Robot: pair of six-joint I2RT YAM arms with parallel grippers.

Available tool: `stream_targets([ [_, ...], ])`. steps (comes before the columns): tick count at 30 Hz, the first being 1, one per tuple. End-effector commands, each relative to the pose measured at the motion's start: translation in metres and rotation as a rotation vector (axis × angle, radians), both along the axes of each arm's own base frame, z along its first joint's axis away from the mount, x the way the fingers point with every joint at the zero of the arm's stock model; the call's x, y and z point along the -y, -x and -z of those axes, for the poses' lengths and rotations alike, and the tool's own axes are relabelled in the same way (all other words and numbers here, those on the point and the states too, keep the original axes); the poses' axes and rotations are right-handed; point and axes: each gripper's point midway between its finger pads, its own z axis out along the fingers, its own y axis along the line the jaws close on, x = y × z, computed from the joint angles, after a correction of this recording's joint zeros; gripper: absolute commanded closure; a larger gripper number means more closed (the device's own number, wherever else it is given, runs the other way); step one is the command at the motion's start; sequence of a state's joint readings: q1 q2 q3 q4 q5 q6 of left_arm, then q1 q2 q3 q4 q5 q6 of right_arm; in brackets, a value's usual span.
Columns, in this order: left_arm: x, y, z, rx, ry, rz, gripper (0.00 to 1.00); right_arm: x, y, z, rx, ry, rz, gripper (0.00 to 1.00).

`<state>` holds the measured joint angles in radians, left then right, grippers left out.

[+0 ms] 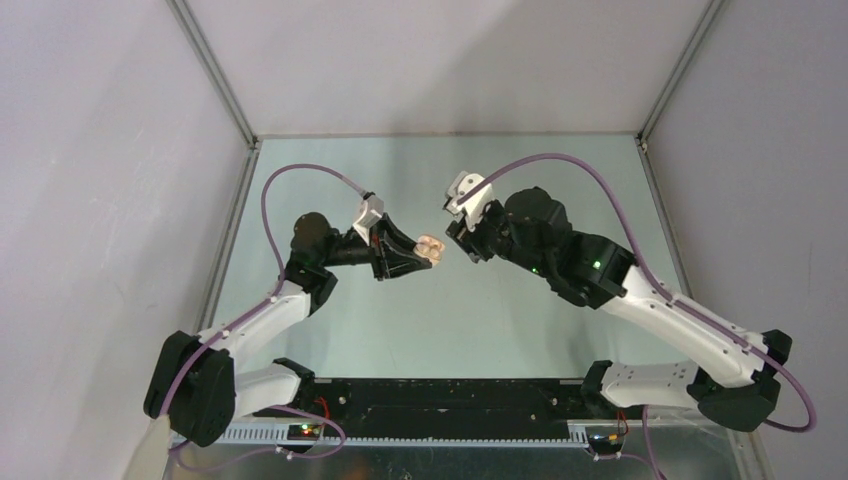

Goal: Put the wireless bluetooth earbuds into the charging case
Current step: Close the charging case.

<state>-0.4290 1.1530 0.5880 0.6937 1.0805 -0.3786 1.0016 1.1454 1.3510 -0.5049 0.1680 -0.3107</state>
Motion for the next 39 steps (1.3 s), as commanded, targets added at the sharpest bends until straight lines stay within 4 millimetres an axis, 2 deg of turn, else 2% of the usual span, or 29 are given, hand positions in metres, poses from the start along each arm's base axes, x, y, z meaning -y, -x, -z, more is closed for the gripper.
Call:
stream_targets([
  [1, -0.002, 0.009, -0.008, 0.100, 0.013, 0.041, 0.99, -0.015, -0.006, 0.015, -0.035, 0.004, -0.009, 0.49],
  [5, -0.002, 0.019, -0.005, 0.132, 0.005, 0.095, 0.98, -0.018, -0.016, 0.023, -0.028, 0.031, 0.012, 0.47],
  [9, -0.003, 0.033, 0.001, 0.170, -0.012, 0.180, 0.98, -0.010, -0.027, 0.018, -0.027, 0.007, 0.057, 0.47],
  [12, -0.004, 0.042, 0.012, 0.175, -0.049, 0.246, 0.98, -0.008, -0.025, 0.020, -0.036, 0.002, 0.040, 0.47],
  [13, -0.002, 0.042, 0.010, 0.230, -0.049, 0.260, 0.98, -0.010, -0.023, 0.022, -0.040, 0.009, 0.020, 0.47],
  [14, -0.003, 0.046, 0.018, 0.183, -0.073, 0.279, 0.98, -0.012, -0.021, 0.027, -0.049, 0.021, 0.005, 0.47],
  [15, -0.001, 0.044, 0.014, 0.238, -0.072, 0.287, 0.98, -0.015, -0.017, 0.033, -0.065, 0.040, -0.031, 0.47],
  [22, 0.001, 0.045, 0.017, 0.220, -0.100, 0.295, 0.99, -0.033, 0.009, 0.075, -0.146, 0.170, -0.196, 0.47],
  [26, 0.001, 0.042, 0.016, 0.214, -0.100, 0.280, 0.99, -0.038, 0.020, 0.088, -0.174, 0.207, -0.259, 0.47],
  [32, 0.003, 0.038, 0.014, 0.203, -0.096, 0.249, 0.99, -0.040, 0.053, 0.086, -0.206, 0.207, -0.413, 0.48],
  [34, 0.004, 0.036, 0.014, 0.203, -0.096, 0.242, 0.99, -0.038, 0.057, 0.082, -0.206, 0.197, -0.428, 0.48],
  [37, 0.004, 0.034, 0.014, 0.197, -0.099, 0.229, 0.97, -0.033, 0.048, 0.077, -0.195, 0.180, -0.385, 0.48],
  [39, 0.004, 0.031, 0.016, 0.192, -0.104, 0.210, 0.95, -0.026, 0.029, 0.071, -0.170, 0.164, -0.295, 0.47],
])
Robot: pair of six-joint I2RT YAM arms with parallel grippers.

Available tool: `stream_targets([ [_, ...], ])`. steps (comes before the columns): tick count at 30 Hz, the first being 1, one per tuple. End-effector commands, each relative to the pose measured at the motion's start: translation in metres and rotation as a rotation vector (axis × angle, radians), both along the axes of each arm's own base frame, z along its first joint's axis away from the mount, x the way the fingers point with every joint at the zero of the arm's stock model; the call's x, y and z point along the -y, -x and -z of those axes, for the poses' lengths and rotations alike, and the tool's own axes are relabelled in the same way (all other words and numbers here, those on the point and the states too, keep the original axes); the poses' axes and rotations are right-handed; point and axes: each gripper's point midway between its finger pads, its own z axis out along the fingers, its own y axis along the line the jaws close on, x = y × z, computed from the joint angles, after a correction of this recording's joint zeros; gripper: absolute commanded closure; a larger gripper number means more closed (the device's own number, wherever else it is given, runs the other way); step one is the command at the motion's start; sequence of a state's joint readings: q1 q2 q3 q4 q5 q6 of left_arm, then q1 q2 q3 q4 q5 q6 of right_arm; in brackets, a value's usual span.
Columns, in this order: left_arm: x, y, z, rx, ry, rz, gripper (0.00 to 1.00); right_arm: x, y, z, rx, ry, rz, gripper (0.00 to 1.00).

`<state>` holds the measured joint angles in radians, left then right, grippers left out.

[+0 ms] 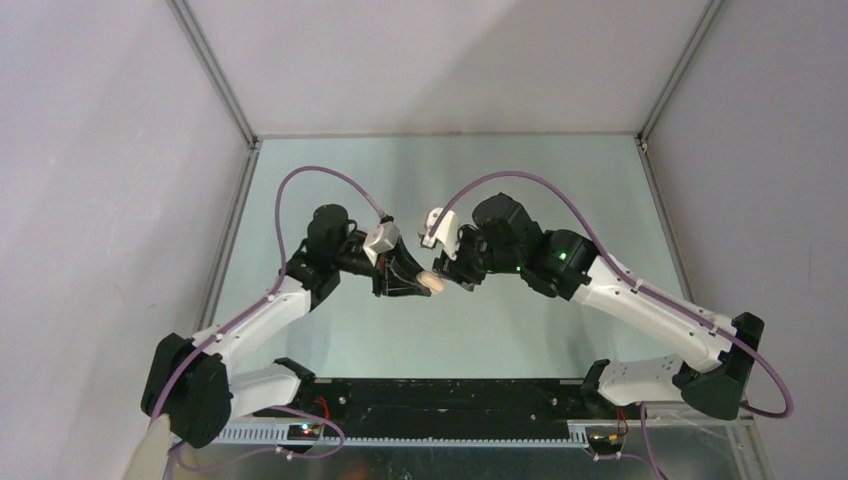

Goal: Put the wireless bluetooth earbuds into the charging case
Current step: Close the charging case, then place the charging case at the center of the board.

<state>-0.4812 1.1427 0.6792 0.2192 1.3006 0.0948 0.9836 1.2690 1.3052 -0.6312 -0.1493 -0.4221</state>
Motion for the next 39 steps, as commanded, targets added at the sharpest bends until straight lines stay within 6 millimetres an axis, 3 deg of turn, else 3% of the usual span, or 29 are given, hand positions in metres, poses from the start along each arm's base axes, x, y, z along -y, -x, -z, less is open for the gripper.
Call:
stream_targets([
  [1, 0.004, -0.019, -0.010, 0.060, 0.018, -0.092, 0.93, 0.013, -0.016, -0.023, 0.046, -0.060, 0.094, 0.46],
  [5, 0.005, -0.039, -0.004, 0.050, -0.005, -0.208, 0.88, 0.058, -0.072, -0.041, 0.147, -0.089, 0.384, 0.31],
  [8, 0.006, -0.049, 0.002, 0.026, -0.011, -0.263, 0.86, 0.086, -0.092, -0.048, 0.165, -0.131, 0.499, 0.18],
  [11, 0.008, -0.060, 0.005, -0.004, -0.006, -0.317, 0.85, 0.111, -0.103, -0.050, 0.136, -0.169, 0.570, 0.15],
  [17, 0.010, -0.077, 0.011, -0.089, 0.012, -0.410, 0.85, 0.109, -0.100, -0.036, 0.038, -0.209, 0.502, 0.15],
  [24, 0.005, -0.108, 0.034, -0.197, -0.018, -0.602, 0.87, 0.108, -0.106, -0.028, 0.026, -0.192, 0.516, 0.15],
  [39, 0.001, -0.122, 0.047, -0.246, -0.031, -0.695, 0.87, 0.114, -0.109, -0.029, 0.031, -0.202, 0.539, 0.14],
])
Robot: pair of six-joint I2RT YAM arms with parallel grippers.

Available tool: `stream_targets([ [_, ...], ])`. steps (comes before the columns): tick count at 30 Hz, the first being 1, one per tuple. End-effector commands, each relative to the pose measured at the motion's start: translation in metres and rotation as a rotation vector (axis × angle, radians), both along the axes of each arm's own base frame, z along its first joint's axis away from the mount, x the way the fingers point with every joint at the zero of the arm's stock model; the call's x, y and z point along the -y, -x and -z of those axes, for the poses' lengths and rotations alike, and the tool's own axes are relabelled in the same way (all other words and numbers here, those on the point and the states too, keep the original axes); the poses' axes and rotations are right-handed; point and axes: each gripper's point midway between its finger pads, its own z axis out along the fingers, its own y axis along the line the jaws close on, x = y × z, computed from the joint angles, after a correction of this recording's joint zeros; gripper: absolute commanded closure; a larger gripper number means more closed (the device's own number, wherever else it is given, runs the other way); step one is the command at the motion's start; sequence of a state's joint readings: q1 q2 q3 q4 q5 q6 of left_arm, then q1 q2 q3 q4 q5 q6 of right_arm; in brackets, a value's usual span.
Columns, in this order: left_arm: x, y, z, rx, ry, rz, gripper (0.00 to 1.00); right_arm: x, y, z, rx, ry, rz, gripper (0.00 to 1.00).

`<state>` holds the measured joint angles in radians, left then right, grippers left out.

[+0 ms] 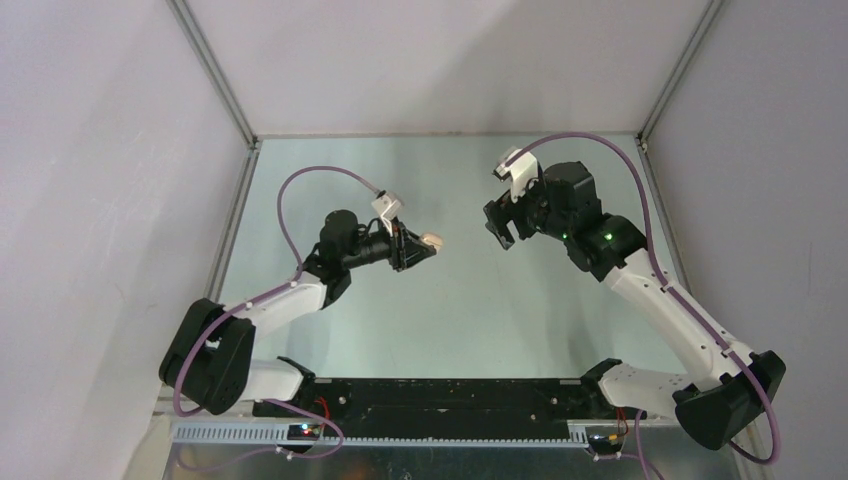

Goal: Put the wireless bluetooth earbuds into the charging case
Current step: Place the charging case at the center of the board.

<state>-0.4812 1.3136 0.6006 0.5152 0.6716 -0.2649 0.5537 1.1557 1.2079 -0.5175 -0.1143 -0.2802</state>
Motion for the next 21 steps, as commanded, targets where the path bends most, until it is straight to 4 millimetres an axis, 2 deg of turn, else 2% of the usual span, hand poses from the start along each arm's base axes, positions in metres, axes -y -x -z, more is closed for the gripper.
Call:
stream_targets([
  [1, -0.002, -0.009, -0.006, 0.020, 0.023, -0.054, 0.87, -0.001, -0.004, -0.012, 0.036, -0.040, 0.013, 0.14],
  [21, -0.004, -0.023, 0.023, -0.053, -0.022, -0.128, 0.87, 0.003, -0.012, -0.006, 0.044, -0.018, 0.044, 0.12],
])
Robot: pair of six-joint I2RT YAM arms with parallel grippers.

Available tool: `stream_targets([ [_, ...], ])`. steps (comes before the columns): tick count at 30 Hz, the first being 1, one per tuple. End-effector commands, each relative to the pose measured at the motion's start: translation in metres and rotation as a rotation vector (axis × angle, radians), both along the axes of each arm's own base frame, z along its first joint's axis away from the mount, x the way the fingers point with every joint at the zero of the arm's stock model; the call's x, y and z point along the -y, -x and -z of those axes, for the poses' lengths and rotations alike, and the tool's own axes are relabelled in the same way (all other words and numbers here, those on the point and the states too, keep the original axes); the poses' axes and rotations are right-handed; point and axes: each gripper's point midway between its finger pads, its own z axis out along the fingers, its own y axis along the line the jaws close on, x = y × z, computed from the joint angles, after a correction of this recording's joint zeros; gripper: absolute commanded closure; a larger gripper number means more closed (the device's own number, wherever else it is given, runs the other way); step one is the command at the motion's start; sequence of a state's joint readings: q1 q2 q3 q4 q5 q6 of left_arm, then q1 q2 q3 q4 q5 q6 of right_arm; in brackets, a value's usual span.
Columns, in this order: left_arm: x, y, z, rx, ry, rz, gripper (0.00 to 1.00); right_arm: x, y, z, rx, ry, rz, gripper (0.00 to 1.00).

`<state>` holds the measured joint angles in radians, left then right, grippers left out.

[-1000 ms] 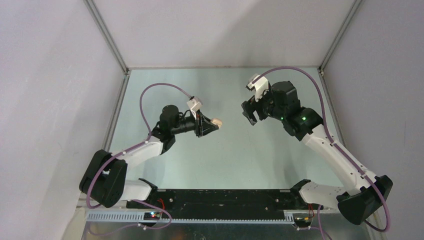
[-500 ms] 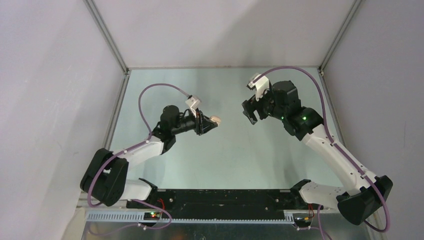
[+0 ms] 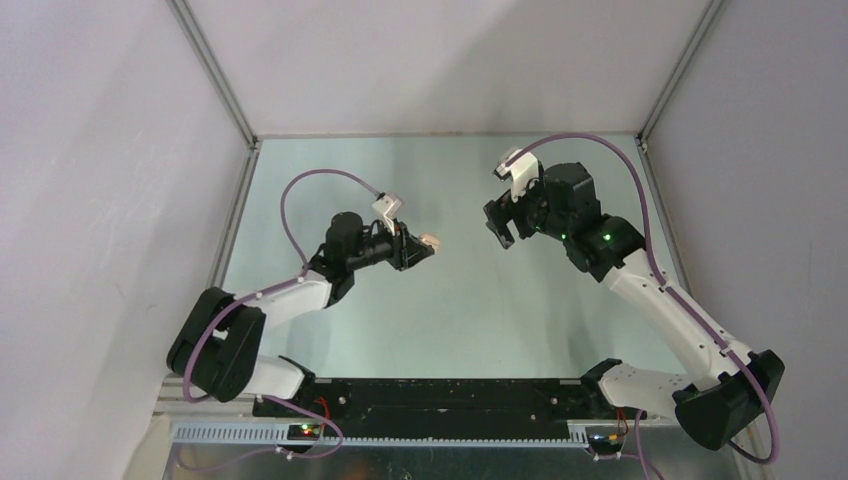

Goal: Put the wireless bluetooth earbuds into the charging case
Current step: Place the charging case at the center of the board.

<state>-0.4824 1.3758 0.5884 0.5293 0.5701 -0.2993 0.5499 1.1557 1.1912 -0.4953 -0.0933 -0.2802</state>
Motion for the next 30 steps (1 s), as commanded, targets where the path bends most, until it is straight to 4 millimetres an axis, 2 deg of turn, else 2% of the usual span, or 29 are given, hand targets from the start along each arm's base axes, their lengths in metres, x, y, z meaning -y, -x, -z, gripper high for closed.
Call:
stream_targets([
  [1, 0.001, -0.007, -0.002, 0.019, 0.007, -0.025, 0.87, 0.000, -0.008, -0.009, 0.037, -0.022, 0.022, 0.12],
  [7, -0.002, -0.012, 0.003, 0.023, -0.027, -0.052, 0.88, 0.002, -0.010, -0.006, 0.037, -0.021, 0.030, 0.10],
  [13, -0.002, -0.017, 0.012, -0.028, -0.034, -0.087, 0.87, -0.003, -0.013, 0.008, -0.004, -0.008, 0.022, 0.10],
  [19, -0.004, -0.021, 0.030, -0.093, -0.082, -0.114, 0.86, -0.005, -0.017, 0.015, -0.019, 0.005, 0.027, 0.09],
  [21, -0.006, -0.025, 0.038, -0.119, -0.119, -0.128, 0.87, -0.004, -0.018, 0.016, -0.020, 0.009, 0.029, 0.09],
  [22, -0.006, -0.032, 0.035, -0.110, -0.128, -0.145, 0.87, -0.004, -0.018, 0.017, -0.021, 0.012, 0.031, 0.09],
  [23, -0.008, -0.033, 0.044, -0.138, -0.154, -0.150, 0.87, -0.004, -0.018, 0.018, -0.023, 0.015, 0.032, 0.09],
  [30, 0.004, -0.051, 0.063, -0.246, -0.204, -0.136, 0.86, 0.002, -0.023, 0.021, -0.029, 0.023, 0.054, 0.09],
])
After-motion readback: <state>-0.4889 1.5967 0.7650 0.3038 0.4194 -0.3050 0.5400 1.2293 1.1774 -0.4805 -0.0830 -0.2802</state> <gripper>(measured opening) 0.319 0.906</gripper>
